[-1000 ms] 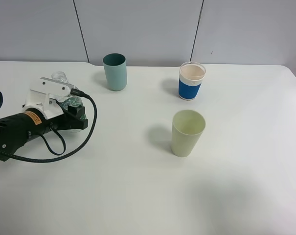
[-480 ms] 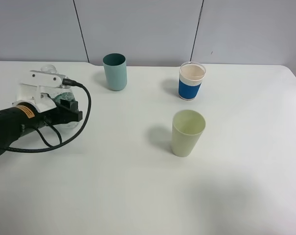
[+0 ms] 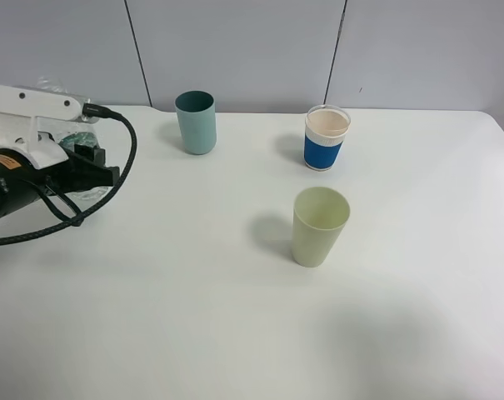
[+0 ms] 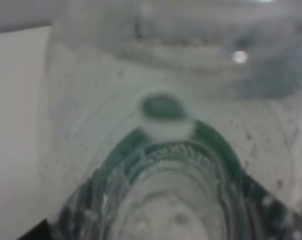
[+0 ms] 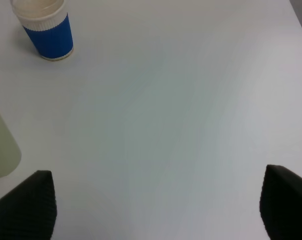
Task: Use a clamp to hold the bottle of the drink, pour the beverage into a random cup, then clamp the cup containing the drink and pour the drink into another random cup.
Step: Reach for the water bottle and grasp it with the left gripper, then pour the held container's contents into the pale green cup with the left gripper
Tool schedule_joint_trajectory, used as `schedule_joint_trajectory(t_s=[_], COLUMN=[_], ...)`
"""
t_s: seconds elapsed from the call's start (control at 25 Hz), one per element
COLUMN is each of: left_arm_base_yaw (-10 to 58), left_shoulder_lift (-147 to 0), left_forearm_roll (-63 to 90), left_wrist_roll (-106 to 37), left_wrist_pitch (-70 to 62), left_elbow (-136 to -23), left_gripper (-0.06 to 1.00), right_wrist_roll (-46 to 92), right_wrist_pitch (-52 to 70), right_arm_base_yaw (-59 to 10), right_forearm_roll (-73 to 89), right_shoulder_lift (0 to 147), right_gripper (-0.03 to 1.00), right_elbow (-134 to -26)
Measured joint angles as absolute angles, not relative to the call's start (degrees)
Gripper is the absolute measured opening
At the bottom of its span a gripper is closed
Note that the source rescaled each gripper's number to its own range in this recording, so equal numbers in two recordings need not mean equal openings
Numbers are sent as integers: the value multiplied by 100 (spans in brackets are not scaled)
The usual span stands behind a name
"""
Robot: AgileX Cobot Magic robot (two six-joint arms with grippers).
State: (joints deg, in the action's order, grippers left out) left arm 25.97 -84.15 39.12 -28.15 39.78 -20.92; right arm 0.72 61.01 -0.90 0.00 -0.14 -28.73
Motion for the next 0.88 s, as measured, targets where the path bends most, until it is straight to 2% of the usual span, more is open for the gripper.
schedule_joint_trajectory(t_s=[0.44, 0.68, 0.88], left_arm_base_yaw=[4014, 4771, 5241], left_shoulder_lift=[-7777, -7777, -7860], left_forearm_roll=[7632, 9332, 9908], left_wrist_roll=[-6780, -8715, -10078], left_wrist_pitch=[3915, 4415, 4756], left_elbow=[-2618, -3156, -3514], left_gripper=[3, 3, 3], right_wrist_roll=[72, 72, 72], right_wrist_pitch=[6101, 6101, 6101], right_arm_base_yaw=[-90, -90, -90], right_forearm_roll=[0, 0, 0], right_shoulder_lift=[-14, -14, -14], right_gripper=[51, 51, 51], right_elbow=[-2873, -2873, -2873])
